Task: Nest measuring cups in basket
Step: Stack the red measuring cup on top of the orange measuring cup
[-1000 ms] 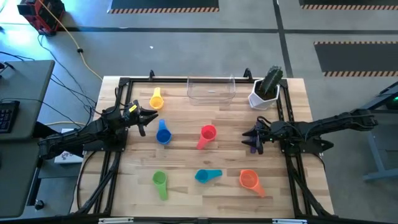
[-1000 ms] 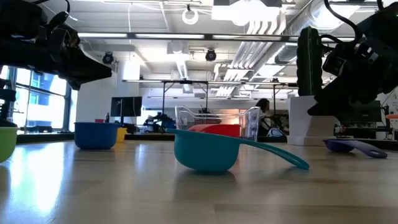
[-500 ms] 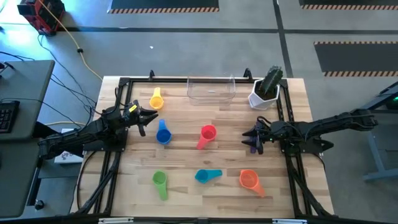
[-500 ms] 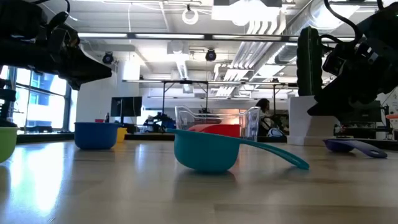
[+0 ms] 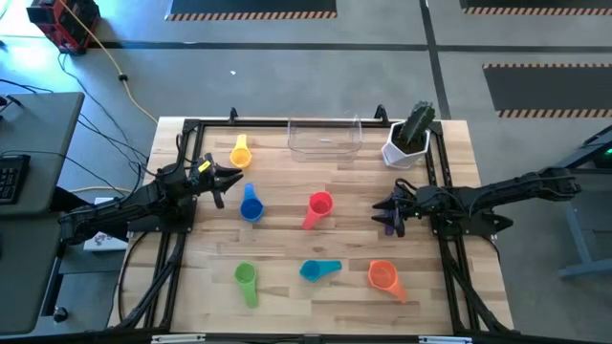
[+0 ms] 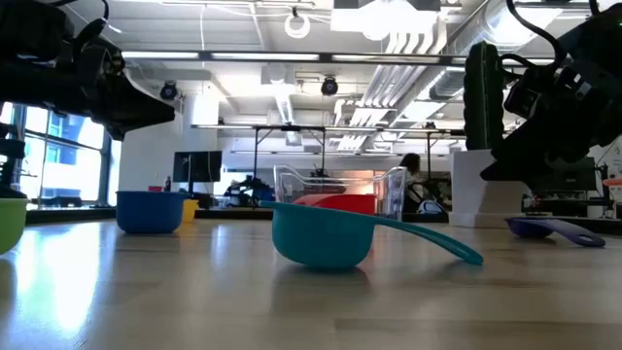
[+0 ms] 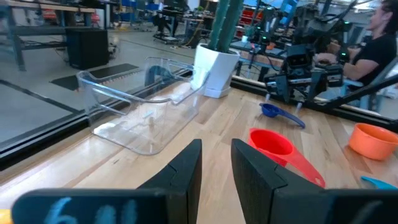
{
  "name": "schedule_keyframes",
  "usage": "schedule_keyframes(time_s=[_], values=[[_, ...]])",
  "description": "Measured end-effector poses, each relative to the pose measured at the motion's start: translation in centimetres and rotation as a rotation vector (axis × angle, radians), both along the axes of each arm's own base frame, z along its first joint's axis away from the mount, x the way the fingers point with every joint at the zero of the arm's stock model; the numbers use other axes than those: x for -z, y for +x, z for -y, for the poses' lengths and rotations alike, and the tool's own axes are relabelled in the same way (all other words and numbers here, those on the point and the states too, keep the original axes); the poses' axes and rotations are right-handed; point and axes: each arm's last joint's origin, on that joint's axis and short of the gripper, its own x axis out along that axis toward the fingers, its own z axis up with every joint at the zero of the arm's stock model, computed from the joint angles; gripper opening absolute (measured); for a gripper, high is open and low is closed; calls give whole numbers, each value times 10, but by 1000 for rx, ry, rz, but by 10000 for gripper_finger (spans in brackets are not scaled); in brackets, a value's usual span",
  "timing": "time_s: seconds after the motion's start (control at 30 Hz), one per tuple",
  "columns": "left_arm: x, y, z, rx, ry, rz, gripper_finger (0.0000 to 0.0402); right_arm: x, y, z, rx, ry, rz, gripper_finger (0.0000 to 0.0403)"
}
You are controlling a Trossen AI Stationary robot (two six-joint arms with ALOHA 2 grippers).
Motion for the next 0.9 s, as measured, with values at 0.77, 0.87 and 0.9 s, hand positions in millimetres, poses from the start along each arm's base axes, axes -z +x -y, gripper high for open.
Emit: schedule_keyframes(time_s=[0.77, 0.87, 0.9], values=[[-3, 0, 0, -45, -494, 227, 78, 0, 0, 0, -2, -7, 1, 218], [-3, 0, -1, -53, -496, 230, 78, 0, 0, 0, 0, -1, 1, 218], [-3, 0, -1, -53, -494, 228, 78, 0, 0, 0, 0, 0, 0, 218]])
